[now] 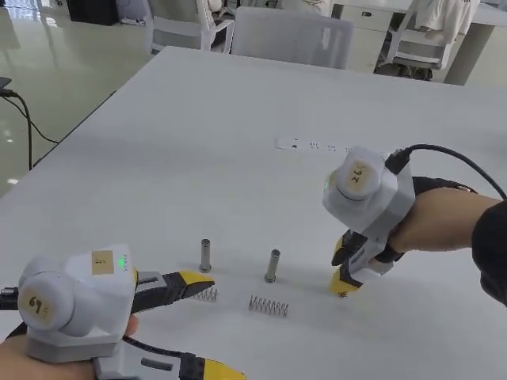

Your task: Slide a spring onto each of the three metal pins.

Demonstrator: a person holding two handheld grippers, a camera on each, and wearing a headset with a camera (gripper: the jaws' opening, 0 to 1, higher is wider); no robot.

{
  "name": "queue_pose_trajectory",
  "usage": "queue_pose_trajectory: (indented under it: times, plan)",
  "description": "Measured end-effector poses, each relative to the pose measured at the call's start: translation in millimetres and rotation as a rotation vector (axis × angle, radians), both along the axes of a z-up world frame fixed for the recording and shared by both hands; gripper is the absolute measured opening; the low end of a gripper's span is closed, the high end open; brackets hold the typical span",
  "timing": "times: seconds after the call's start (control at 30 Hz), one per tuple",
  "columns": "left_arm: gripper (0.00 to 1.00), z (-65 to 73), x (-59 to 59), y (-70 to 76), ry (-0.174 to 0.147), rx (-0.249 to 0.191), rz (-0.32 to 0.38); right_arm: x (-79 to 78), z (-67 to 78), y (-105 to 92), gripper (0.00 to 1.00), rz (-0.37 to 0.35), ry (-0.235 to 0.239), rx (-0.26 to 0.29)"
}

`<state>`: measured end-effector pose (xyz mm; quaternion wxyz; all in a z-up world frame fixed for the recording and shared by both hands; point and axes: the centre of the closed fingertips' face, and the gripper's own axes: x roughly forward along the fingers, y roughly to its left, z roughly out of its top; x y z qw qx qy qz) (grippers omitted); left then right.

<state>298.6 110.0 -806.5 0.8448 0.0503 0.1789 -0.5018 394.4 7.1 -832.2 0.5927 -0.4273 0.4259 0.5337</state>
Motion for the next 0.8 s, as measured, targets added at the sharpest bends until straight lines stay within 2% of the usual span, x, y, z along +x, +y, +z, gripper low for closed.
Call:
queue_pose_trajectory:
  times: [0.2, 0.3, 0.8]
  plan:
    - [0.68, 0.8, 0.4, 0.5, -0.002, -0.002, 0.001, -6.2, 5.6, 12.4, 0.21, 0.011, 0.005, 0.024]
    - [0.68, 0.9, 0.5, 0.7, -0.002, -0.003, 0.001, -13.0, 6.9, 21.4, 0.20, 0.018, 0.023, 0.047]
    - [0.67, 1.0, 1.1, -0.1, -0.004, -0.002, -0.002, -32.5, -2.7, 43.1, 0.17, 0.065, 0.045, 0.054]
